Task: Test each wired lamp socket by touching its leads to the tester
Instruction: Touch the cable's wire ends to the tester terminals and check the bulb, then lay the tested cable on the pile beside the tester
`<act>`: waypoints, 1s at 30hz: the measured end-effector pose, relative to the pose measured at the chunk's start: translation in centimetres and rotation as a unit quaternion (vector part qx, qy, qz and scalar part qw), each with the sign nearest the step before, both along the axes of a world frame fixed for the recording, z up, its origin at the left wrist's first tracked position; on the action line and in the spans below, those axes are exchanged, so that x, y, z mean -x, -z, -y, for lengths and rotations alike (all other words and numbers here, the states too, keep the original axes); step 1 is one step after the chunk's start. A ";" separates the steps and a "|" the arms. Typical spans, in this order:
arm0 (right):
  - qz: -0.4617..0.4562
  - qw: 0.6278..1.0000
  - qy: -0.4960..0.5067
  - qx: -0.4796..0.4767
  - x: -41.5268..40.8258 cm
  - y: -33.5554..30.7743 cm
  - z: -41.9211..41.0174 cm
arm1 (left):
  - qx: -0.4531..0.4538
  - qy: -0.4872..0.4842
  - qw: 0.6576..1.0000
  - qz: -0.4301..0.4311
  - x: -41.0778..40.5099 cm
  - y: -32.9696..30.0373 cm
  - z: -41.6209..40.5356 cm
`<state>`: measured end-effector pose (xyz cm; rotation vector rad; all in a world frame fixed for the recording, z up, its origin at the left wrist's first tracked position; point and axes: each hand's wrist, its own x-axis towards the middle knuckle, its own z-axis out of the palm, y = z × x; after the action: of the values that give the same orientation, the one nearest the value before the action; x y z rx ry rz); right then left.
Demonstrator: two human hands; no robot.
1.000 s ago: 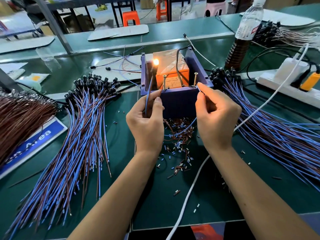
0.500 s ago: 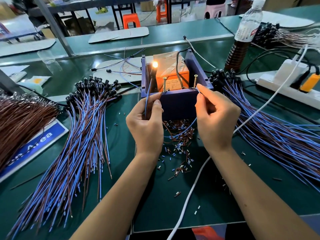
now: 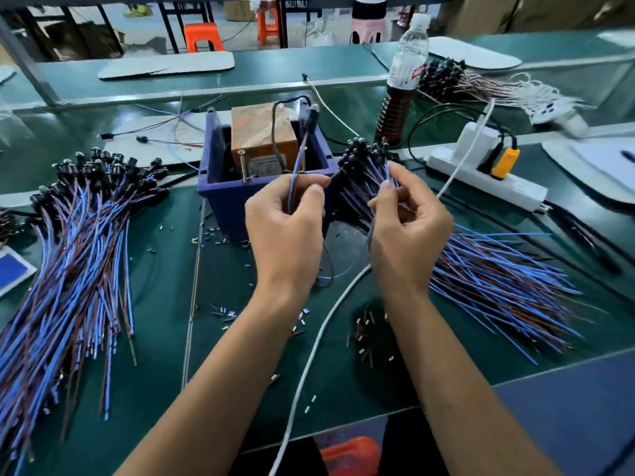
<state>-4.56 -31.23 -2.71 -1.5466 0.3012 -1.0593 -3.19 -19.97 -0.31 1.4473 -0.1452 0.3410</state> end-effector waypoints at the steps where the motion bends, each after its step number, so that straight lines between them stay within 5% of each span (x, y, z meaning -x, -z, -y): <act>1: 0.002 1.000 0.018 -0.011 0.6 0.0 1.0 | -0.025 0.035 0.999 -0.025 0.0 -0.3 1.5; 5: 0.005 0.996 0.082 -0.047 3.3 0.5 5.4 | -0.098 0.218 0.953 -0.186 0.1 -1.5 7.8; 9: -0.025 0.989 0.128 -0.065 5.2 1.1 10.2 | -0.026 0.414 0.814 -0.407 0.0 -2.0 14.1; 11: -0.079 0.985 0.142 -0.060 5.9 0.9 12.5 | 0.026 0.425 0.780 -0.458 -0.4 -1.5 16.4; 14: -0.143 0.961 0.235 -0.032 7.2 0.0 15.6 | 0.097 0.365 0.786 -0.489 -1.3 -0.8 17.8; 18: -0.191 0.884 0.358 0.232 8.3 -2.0 16.2 | 0.198 0.276 0.828 -0.446 -3.2 -0.7 17.7; 23: -0.320 0.835 0.060 0.443 5.5 -2.3 12.4 | 0.290 0.212 0.865 -0.349 -4.2 -1.1 17.9; 28: -0.325 0.863 -0.038 0.384 4.4 -2.3 11.1 | 0.321 0.182 0.878 -0.306 -6.0 -1.7 16.0; 30: -0.321 0.864 -0.023 0.388 4.3 -2.5 11.3 | 0.233 0.159 0.913 -0.294 -6.8 -1.4 14.9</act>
<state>-8.85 -42.49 -0.22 -2.6253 0.2962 -0.6002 3.57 -34.83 1.08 0.9745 0.1817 -0.3208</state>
